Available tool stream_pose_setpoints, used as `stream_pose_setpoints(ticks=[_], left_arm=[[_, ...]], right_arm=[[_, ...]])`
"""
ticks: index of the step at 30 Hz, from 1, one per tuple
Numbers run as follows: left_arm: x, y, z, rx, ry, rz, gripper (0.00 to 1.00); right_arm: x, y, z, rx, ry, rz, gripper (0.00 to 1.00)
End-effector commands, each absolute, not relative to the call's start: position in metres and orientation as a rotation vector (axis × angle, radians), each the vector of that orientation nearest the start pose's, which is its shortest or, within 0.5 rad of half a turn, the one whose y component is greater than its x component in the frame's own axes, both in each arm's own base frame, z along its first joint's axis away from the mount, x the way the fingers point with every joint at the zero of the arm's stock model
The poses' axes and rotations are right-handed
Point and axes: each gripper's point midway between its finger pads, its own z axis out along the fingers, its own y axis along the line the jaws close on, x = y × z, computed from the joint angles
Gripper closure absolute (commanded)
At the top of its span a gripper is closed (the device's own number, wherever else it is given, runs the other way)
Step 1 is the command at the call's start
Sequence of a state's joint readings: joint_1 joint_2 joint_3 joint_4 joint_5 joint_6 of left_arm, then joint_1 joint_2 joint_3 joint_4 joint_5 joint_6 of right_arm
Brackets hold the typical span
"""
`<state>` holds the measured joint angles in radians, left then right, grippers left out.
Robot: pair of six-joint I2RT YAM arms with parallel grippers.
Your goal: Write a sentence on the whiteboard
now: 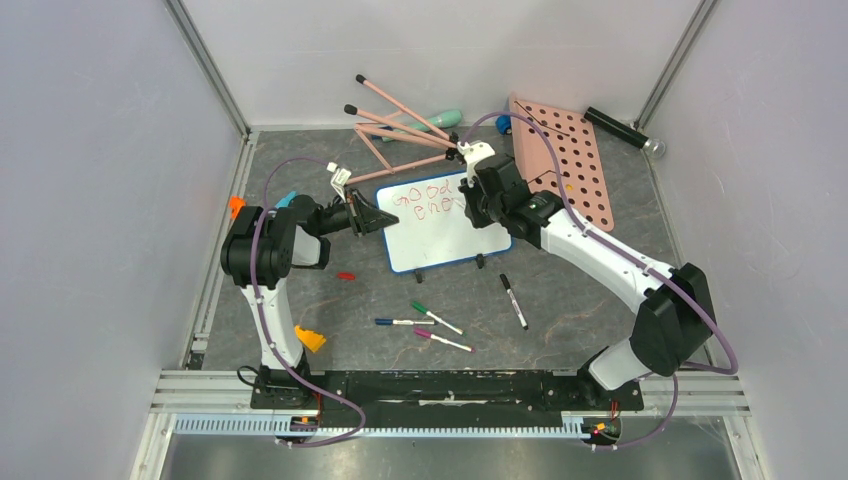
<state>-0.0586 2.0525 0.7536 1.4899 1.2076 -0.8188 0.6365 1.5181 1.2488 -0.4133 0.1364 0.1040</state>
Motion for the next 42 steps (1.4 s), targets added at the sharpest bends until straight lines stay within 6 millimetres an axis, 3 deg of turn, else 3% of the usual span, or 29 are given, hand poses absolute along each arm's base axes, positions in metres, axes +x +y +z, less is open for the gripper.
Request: stream_pose_setpoints(ticks=[1, 12, 29, 42], left_arm=[[0.374, -0.193, 0.123, 0.629, 1.531, -1.398, 0.98], [0.375, -0.193, 0.122, 0.629, 1.532, -1.399, 0.98], [0.374, -0.193, 0.123, 0.63, 1.531, -1.399, 0.98], [0.374, -0.193, 0.123, 0.632, 1.531, -1.399, 0.98]], right_arm=[[0.369, 0.226, 0.199, -0.466, 2.154, 0.187, 1.0], [0.374, 0.226, 0.205, -0.451, 2.145, 0.199, 1.0], [0.346, 0.218, 0.168, -0.48, 2.213, 0.233, 1.0], [0.366, 0.226, 0.191, -0.464, 2.172, 0.219, 1.0]])
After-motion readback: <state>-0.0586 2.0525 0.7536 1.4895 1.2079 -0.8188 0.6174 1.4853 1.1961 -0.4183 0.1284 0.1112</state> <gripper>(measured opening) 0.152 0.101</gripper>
